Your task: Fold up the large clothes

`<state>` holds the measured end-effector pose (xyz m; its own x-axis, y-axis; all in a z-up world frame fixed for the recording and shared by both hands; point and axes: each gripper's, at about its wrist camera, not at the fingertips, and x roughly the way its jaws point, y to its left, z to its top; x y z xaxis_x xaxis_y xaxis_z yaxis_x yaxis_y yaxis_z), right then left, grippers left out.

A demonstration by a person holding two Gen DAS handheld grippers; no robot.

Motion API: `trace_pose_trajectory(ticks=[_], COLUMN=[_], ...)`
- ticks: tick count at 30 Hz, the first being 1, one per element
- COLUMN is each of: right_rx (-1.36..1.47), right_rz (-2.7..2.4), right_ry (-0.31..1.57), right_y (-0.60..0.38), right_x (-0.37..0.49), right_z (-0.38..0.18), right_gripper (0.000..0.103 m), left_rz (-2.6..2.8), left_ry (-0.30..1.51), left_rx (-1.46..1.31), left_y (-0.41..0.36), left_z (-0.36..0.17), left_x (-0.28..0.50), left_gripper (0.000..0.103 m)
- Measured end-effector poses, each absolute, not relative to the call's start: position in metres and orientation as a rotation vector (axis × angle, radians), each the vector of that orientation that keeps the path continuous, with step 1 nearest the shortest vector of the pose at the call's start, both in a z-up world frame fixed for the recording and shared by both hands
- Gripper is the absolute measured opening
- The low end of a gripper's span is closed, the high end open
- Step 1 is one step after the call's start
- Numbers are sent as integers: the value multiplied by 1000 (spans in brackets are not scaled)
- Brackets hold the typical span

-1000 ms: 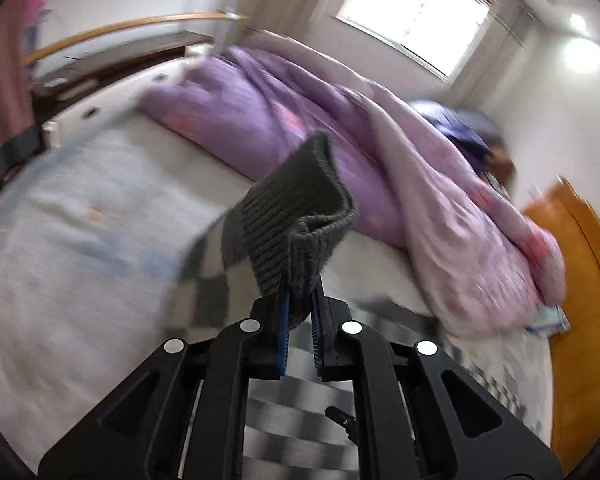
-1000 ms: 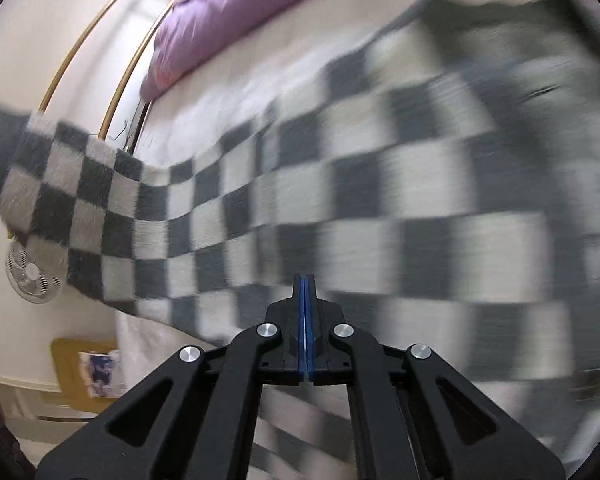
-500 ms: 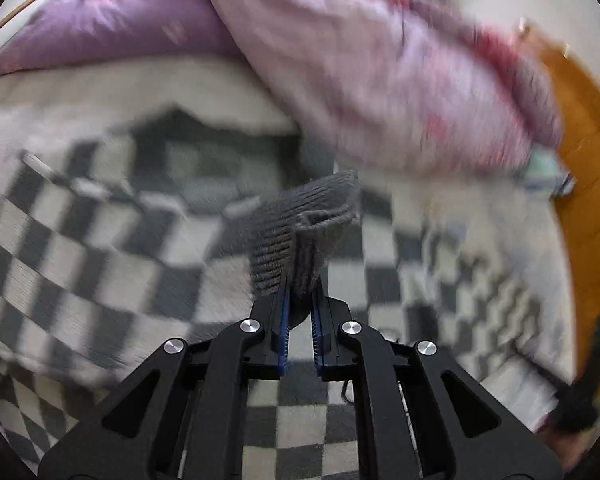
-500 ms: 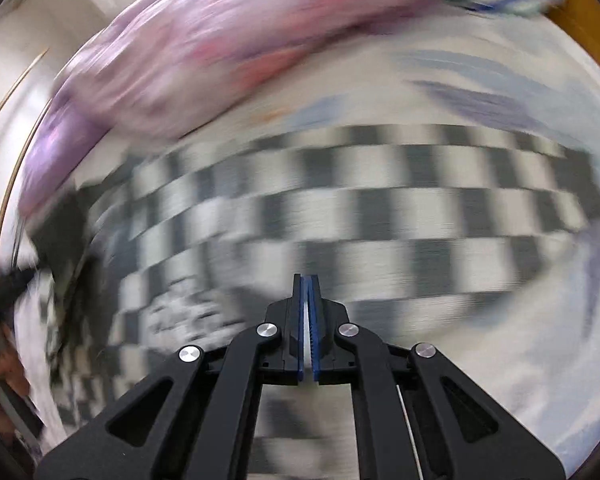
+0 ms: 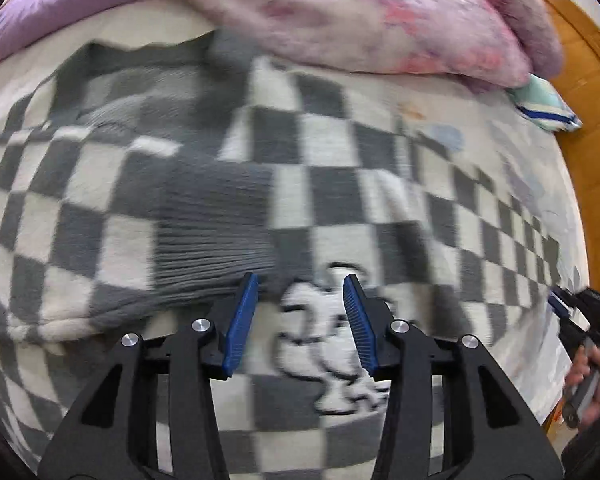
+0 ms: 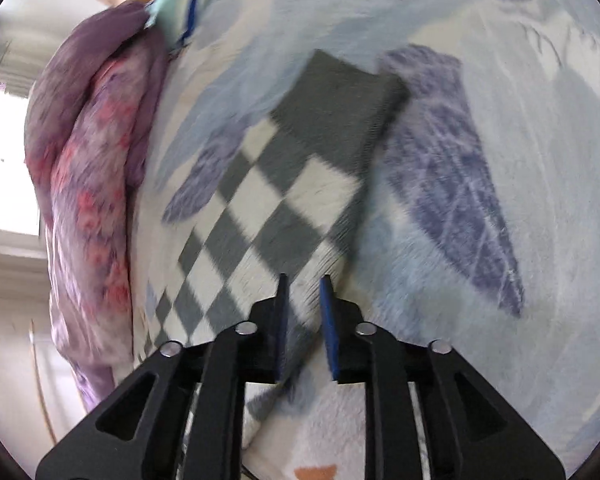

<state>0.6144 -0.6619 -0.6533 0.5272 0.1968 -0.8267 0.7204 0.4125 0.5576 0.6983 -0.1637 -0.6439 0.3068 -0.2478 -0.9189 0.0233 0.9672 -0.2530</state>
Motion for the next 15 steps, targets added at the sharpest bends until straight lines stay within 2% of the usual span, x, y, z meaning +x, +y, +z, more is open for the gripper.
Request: trace_pose_trajectory(ticks=[4, 6, 10, 11, 14, 15], right_rx=[1151, 1182, 1145, 1158, 1153, 1159], right_rz=[-436, -443, -525, -510, -520, -514], right_ry=[991, 967, 961, 955, 938, 937], right_y=[-669, -675, -683, -684, -691, -693], right_x=[616, 621, 621, 624, 631, 635], right_z=[-662, -667, -668, -671, -674, -677], right_gripper=[24, 39, 44, 50, 51, 57], left_rz=[-280, -299, -284, -283, -284, -283], left_ry=[1256, 1263, 1311, 1343, 1349, 1351], left_rx=[-206, -239, -244, -245, -231, -216], left_y=[-199, -207, -217, -218, -219, -221], left_z=[-652, -660, -681, -689, -699, -701], left_x=[705, 708, 714, 716, 716, 717], left_gripper=[46, 46, 45, 45, 45, 45])
